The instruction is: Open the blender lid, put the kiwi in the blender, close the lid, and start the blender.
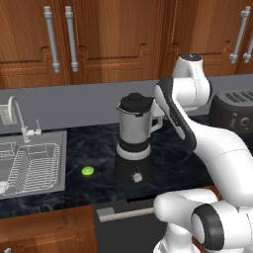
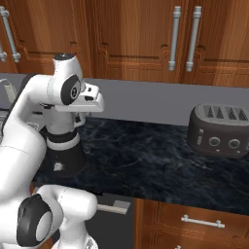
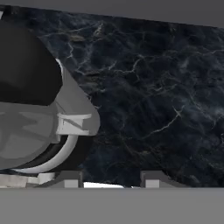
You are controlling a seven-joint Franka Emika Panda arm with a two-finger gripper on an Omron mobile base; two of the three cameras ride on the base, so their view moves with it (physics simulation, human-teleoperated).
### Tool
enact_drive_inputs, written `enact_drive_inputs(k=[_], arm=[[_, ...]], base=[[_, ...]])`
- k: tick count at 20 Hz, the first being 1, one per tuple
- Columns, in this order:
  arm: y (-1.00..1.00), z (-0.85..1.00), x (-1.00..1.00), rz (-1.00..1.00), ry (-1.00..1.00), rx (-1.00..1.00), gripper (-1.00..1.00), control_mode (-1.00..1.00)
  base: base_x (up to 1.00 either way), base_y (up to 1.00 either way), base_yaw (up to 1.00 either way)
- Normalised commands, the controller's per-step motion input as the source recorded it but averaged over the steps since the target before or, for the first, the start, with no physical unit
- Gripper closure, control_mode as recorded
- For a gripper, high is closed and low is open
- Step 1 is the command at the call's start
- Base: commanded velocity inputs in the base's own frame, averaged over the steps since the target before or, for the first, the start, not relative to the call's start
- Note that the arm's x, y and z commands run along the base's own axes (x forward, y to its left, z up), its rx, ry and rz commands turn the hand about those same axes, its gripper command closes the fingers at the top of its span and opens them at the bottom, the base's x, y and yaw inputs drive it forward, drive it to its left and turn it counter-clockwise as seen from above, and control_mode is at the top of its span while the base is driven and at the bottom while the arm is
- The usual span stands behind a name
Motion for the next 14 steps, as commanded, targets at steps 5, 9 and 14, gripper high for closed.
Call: enact_drive_inputs(k=[5,9,14], arm=[[0.04,0.00,-0.23,0.00,-0.09,-0.01,-1.00,-1.00],[0.19,0.42,-0.81,-0.04,-0.51,-0.10,-1.00,-1.00],[0.24,0.77,-0.65,-0.06,-0.36,-0.04,-1.00,-1.00]], base=[[0.00,0.00,0.00],[0.00,0.00,0.00],[0.00,0.00,0.00]])
